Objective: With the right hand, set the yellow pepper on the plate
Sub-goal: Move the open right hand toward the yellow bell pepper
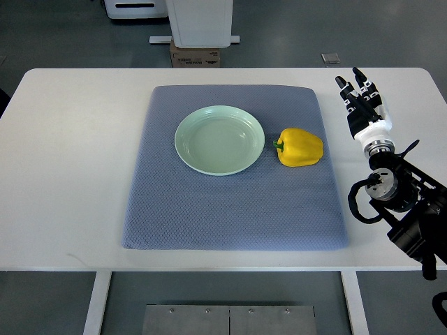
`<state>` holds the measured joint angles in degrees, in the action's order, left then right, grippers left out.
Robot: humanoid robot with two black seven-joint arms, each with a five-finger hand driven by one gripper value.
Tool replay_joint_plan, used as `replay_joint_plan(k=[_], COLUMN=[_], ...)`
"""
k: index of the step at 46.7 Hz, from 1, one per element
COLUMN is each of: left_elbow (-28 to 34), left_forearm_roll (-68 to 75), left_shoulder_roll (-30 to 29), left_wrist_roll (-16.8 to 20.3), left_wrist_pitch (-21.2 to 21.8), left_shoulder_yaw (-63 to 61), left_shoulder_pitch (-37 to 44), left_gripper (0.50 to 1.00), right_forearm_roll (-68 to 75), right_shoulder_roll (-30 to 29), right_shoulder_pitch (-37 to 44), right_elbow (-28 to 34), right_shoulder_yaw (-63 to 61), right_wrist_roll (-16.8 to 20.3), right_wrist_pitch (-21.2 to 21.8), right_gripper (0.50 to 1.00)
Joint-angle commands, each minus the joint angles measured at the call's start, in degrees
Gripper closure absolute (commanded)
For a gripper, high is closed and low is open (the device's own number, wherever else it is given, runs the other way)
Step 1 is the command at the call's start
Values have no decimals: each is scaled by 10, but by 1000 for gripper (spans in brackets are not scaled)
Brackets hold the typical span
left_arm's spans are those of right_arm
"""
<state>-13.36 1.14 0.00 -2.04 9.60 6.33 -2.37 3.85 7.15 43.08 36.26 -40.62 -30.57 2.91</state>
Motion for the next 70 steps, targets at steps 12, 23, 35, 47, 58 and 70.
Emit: replay_joint_plan(k=[12,23,35,47,58,70], left_elbow=[0,0,0,0,0,0], left_forearm_roll=[0,0,0,0,0,0], left_shoulder_roll=[0,0,0,0,0,0], left_wrist_roll=[0,0,0,0,0,0], left_wrist_pitch=[0,1,0,1,0,0], left_shoulder_yaw=[0,0,0,0,0,0], left_shoulder_pitch=[0,0,0,0,0,0], left_gripper=[500,500,500,500,500,500], right_forearm_roll=[-85,-187,-265,-289,-289,-289], right_shoulder_roll=[81,124,169,190,187,191], right_shoulder_pitch=[-22,-15,32,125,169,202], right_elbow=[148,203,214,220,220,220], right_shoulder_yaw=[40,104,230,425,514,600], right_wrist_roll=[-20,-29,-34,-44,-44,-44], right_wrist_pitch=[-49,-102,-167,-259,-291,-291], right_gripper=[500,500,500,500,500,500])
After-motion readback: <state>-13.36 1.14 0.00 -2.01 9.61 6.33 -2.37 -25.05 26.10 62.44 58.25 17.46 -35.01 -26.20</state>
